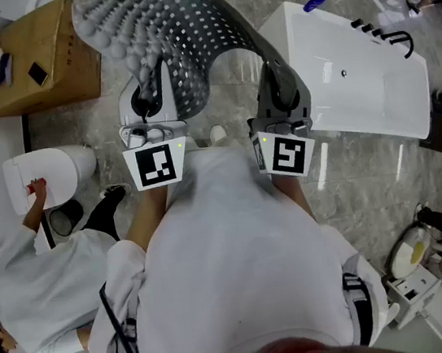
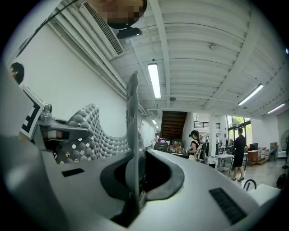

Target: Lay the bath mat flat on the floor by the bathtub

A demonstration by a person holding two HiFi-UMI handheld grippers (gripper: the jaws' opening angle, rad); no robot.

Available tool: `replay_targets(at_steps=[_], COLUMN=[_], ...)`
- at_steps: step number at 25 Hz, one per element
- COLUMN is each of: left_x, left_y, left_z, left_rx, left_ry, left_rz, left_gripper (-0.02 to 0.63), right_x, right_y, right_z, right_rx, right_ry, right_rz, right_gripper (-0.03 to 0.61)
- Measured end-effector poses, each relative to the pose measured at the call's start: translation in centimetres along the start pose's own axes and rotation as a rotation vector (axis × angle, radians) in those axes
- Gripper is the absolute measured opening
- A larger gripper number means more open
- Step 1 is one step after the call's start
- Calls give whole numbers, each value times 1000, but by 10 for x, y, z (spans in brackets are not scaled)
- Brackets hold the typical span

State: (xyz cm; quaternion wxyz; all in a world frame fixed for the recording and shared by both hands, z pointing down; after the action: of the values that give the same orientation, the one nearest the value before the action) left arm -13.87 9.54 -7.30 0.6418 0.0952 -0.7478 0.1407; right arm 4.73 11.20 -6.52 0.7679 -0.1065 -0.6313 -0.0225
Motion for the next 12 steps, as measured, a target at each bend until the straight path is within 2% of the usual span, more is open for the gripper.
replay_targets(at_steps=[3, 7, 8, 12], left_x=[0, 2, 2, 18], left_y=[1, -1, -2, -4], left_z=[-2, -3, -2, 12], left_rx=[9, 26, 25, 13], left_ry=[-29, -132, -137, -38], left_rz=[-1, 31, 35, 60], left_gripper=[12, 12, 12, 14], right_x=[4, 5, 5, 17], right_y=[-2, -2, -2, -1], right_z=[2, -6, -9, -16], right_rx=[2, 8, 9, 13], right_ry=[-10, -76, -89, -113], right_rz=[12, 22, 25, 61], right_gripper=[15, 17, 17, 17])
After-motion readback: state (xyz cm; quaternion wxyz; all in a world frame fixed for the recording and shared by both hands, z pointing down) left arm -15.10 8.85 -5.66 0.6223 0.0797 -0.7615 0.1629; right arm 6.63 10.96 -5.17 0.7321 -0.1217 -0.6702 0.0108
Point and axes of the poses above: the fingertips, and each gripper's own axes: y backward along the fingers, z to its left, x out of its underside, the point moved 2 cm from there along y, backward along the fingers, and after that the axes turned 11 degrees about z, right-handed, at the moved point
